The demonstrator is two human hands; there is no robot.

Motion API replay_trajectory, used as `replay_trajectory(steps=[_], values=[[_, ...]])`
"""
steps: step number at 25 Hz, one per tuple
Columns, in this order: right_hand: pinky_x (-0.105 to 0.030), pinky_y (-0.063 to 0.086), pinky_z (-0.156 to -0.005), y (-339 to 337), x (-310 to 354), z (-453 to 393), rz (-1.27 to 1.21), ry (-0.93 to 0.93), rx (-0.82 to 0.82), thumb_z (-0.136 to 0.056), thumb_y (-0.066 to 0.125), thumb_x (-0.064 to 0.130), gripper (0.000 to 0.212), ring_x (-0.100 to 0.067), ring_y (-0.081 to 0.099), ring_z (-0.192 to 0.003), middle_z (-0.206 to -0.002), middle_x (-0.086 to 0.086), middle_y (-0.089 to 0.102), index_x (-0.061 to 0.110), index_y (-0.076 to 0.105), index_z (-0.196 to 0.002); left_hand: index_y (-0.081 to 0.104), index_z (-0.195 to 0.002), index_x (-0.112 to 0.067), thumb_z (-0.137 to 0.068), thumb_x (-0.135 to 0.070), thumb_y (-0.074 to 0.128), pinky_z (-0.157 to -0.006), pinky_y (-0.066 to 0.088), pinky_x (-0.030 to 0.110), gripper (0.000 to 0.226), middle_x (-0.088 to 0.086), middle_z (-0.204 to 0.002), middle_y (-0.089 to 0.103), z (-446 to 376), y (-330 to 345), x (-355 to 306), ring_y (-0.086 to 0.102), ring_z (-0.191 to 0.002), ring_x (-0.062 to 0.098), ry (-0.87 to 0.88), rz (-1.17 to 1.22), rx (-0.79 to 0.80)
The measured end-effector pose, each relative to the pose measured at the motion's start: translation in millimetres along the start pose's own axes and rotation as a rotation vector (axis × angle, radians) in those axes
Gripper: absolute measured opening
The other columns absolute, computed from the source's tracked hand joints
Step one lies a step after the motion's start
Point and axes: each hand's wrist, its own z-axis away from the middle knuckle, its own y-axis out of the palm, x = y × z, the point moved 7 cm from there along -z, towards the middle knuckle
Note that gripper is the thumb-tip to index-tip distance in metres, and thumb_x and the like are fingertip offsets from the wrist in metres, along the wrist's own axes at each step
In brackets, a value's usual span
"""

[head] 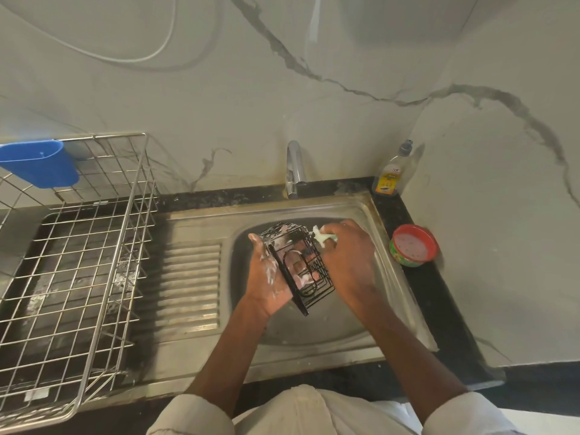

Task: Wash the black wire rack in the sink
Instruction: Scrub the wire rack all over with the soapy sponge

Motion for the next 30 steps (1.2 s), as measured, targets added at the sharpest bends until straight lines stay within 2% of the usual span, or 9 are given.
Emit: replay_trajectory(steps=[3,6,8,10,13,16,22,26,30], values=[[0.001,0.043,-0.078,15,24,8,-0.161,-0.124,0.128,-0.092,0.065,-0.001,0.031,0.004,0.065,-0.088,-0.109,0.010,0.075,0.023,0.080,-0.107,0.054,-0.144,-0.012,-0.085,-0.091,0.048,-0.102,0.054,0.049,0.098,0.021,-0.132,0.063,1,1,-6,0.064,-0.120,0.038,0.042,-0.005,-0.022],[-0.028,0.061,-0.084,29,33,11,-0.592,-0.054,0.317,-0.087,0.063,-0.009,0.035,-0.005,0.074,-0.089,-0.100,0.005,0.079,0.017,0.080,-0.103,0.063,-0.128,-0.013,-0.086,-0.086,0.056,-0.070,0.056,0.035,0.085,0.013,-0.102,0.066,5,6,-6,0.069,-0.084,0.026,0.043,-0.089,-0.044],[-0.028,0.061,-0.085,30,29,6,-0.512,-0.031,0.271,-0.087,0.064,-0.007,0.033,-0.007,0.074,-0.091,-0.102,0.005,0.078,0.016,0.079,-0.105,0.069,-0.117,-0.012,-0.093,-0.080,0.048,-0.062,0.057,0.031,0.075,0.010,-0.095,0.073,6,8,-3,0.072,-0.076,0.021,0.057,-0.104,-0.042],[-0.009,0.051,-0.076,23,24,3,-0.206,-0.072,0.136,-0.089,0.064,-0.002,0.032,0.001,0.065,-0.084,-0.107,0.009,0.073,0.019,0.079,-0.108,0.071,-0.128,-0.011,-0.093,-0.085,0.045,-0.081,0.056,0.036,0.086,0.015,-0.118,0.072,6,10,-2,0.072,-0.100,0.027,0.039,-0.112,-0.040],[-0.010,0.048,-0.075,3,16,-1,0.036,-0.083,-0.008,-0.092,0.065,-0.001,0.033,-0.003,0.063,-0.089,-0.118,0.005,0.067,0.019,0.076,-0.117,0.057,-0.151,-0.009,-0.086,-0.092,0.049,-0.121,0.035,0.054,0.106,0.025,-0.155,0.051,2,12,3,0.049,-0.143,0.044,0.012,-0.100,-0.005],[-0.004,0.047,-0.069,9,24,-2,-0.118,-0.116,0.057,-0.093,0.066,0.000,0.029,-0.005,0.065,-0.090,-0.112,0.006,0.066,0.017,0.077,-0.113,0.065,-0.142,-0.010,-0.090,-0.090,0.042,-0.103,0.055,0.048,0.097,0.019,-0.138,0.064,0,12,9,0.063,-0.126,0.036,0.010,-0.103,-0.038],[-0.026,0.057,-0.083,15,36,3,0.031,-0.206,0.062,-0.091,0.067,-0.004,0.034,-0.018,0.067,-0.095,-0.115,-0.003,0.066,0.012,0.074,-0.121,0.073,-0.122,-0.015,-0.087,-0.091,0.045,-0.064,0.051,0.031,0.088,0.007,-0.096,0.072,0,12,7,0.067,-0.078,0.021,0.052,-0.150,-0.077],[-0.028,0.054,-0.086,22,10,21,0.097,-0.099,0.291,-0.085,0.078,0.012,0.029,-0.017,0.070,-0.097,-0.111,0.001,0.075,0.022,0.078,-0.112,0.074,-0.127,-0.015,-0.077,-0.096,0.055,-0.076,0.049,0.039,0.097,0.015,-0.117,0.069,-7,-6,4,0.067,-0.095,0.032,0.072,-0.180,-0.144],[-0.008,0.044,-0.074,9,21,-14,-0.022,-0.004,0.112,-0.092,0.071,0.006,0.028,-0.006,0.066,-0.094,-0.115,0.003,0.074,0.019,0.076,-0.115,0.068,-0.141,-0.024,-0.078,-0.099,0.048,-0.109,0.046,0.053,0.100,0.023,-0.143,0.059,-2,-5,16,0.062,-0.129,0.034,0.021,-0.309,-0.176]])
